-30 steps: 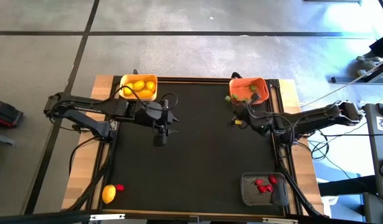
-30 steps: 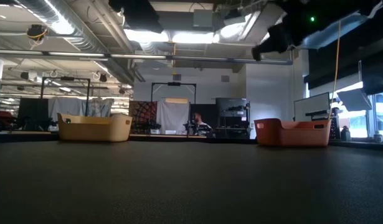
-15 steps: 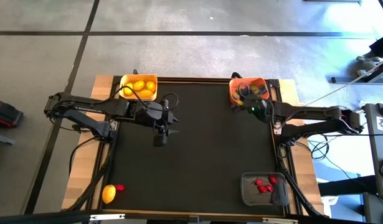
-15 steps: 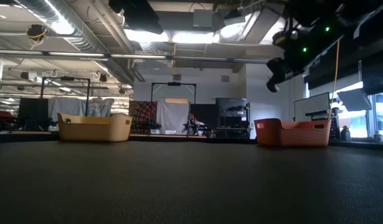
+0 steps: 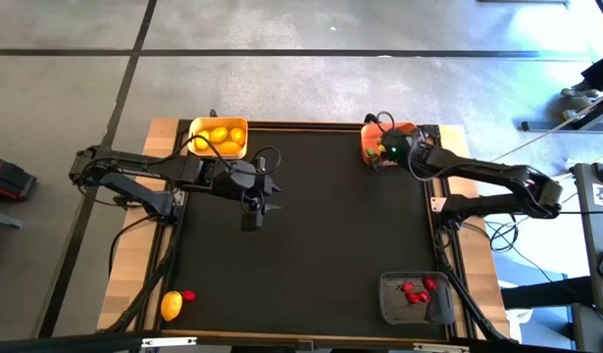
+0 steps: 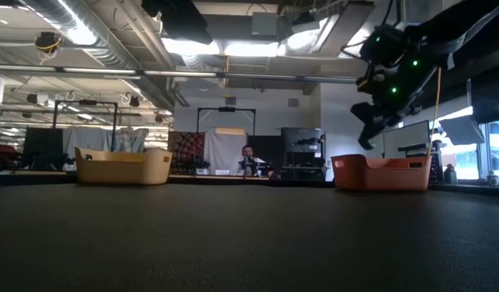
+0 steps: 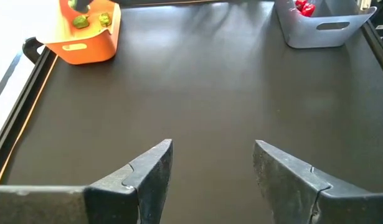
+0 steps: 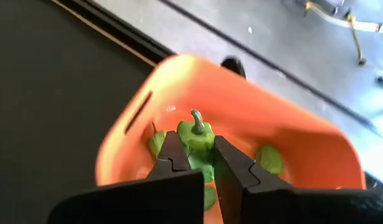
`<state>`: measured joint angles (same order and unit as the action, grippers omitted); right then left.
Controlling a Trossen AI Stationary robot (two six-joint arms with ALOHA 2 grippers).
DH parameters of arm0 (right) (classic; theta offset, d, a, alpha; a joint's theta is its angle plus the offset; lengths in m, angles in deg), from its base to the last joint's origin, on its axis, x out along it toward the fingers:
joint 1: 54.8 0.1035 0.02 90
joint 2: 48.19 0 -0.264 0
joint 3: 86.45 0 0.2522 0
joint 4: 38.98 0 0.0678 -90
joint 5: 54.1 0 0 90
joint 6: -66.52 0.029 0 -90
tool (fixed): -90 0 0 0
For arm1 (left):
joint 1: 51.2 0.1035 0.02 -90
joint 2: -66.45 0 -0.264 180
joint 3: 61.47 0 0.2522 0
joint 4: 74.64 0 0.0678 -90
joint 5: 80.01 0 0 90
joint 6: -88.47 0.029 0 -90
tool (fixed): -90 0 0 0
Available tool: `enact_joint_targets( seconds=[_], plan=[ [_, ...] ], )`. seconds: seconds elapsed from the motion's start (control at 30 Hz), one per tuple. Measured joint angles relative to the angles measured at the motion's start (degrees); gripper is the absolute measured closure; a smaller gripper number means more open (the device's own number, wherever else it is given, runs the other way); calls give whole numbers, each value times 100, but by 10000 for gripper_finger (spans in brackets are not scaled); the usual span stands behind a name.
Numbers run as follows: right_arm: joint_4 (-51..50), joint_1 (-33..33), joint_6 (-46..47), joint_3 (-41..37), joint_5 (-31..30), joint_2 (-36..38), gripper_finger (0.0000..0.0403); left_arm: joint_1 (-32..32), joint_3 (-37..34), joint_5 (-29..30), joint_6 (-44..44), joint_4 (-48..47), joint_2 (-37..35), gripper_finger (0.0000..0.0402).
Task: Sort produce into baskets
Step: Put the green chili pepper into the orange bin, then put the red chili pepper into the gray bin
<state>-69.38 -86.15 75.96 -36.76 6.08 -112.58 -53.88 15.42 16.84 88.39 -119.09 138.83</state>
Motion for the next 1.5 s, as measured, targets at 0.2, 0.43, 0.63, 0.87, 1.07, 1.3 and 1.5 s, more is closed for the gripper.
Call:
enact_joint_targets(
  seconds=[0.2,0.43,0.63,0.87,1.07,1.3,1.5],
  plan=[
    [-33,-255,112,0,125,-344,372,-2,0,0,1,0,0,185],
    [-29,-245,90,0,-56,-488,260,0,0,0,3,0,0,185],
    [-17,-234,-66,0,-54,-465,203,0,0,0,3,0,2,185],
    [293,350,-204,4,47,-59,196,-2,0,-2,26,-2,2,185],
    [683,1151,-243,4,442,214,196,0,0,-2,320,-2,3,185],
    [708,2036,-238,4,548,152,196,-86,2,-17,108,-287,2,185],
    [714,2523,-236,4,548,106,196,-505,2,-127,-1101,-1599,4,185]
  ],
)
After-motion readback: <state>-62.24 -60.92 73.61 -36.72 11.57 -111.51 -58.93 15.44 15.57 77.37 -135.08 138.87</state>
